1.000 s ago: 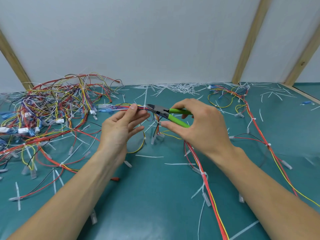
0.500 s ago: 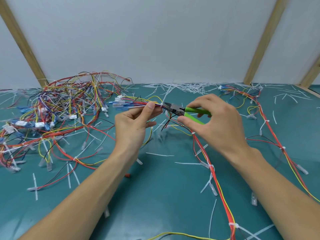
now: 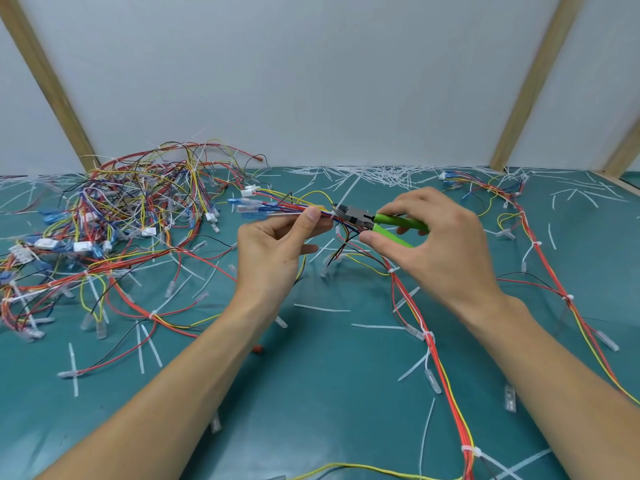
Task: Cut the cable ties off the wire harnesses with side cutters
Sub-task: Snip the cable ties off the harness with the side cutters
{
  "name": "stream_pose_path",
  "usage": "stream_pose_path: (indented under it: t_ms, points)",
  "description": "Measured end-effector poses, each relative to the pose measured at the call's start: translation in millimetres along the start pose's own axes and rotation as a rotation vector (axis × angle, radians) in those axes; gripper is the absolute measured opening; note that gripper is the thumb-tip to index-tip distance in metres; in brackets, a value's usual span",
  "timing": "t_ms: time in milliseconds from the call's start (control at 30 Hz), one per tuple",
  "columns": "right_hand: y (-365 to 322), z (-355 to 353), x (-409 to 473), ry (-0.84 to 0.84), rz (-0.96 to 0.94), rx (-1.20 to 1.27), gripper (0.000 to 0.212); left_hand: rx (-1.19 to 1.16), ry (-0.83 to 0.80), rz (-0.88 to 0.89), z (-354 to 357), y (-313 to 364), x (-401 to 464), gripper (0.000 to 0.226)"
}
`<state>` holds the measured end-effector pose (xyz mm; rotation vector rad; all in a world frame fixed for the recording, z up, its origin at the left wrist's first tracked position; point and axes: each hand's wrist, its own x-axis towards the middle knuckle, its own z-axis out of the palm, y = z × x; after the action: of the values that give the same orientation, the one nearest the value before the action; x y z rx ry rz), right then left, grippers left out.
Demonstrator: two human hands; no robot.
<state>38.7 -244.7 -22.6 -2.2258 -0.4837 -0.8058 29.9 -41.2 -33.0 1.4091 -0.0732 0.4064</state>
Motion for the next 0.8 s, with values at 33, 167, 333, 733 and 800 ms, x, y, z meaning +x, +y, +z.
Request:
stream_pose_path:
  t_ms: [33, 167, 333, 733, 800]
  points:
    - [0.2, 0.2, 0.1, 0.003, 0.002, 0.002, 0.036, 0.0, -0.004, -0.001, -0.1, -0.2, 0.0, 0.017]
    - [0.2, -0.1, 1.0, 0.032, 0.024, 0.026, 0.037, 0.002, -0.018, -0.007, -0.1, -0.3, -0.3, 0.017]
    - [0.7, 1.0, 0.7, 0.017, 0.04, 0.033, 0.036, 0.004, -0.023, -0.01, -0.7, -0.6, 0.0, 0.016]
    - [-1.8, -0.5, 0.1, -0.04, 0.07, -0.015, 0.041, 0.013, -0.011, -0.012, -1.4, 0.7, -0.5, 0.016]
    - [-3.1, -1.9, 0.2, -0.055, 0.058, -0.057, 0.038, 0.019, -0.008, -0.016, -1.5, 0.2, -0.3, 0.017]
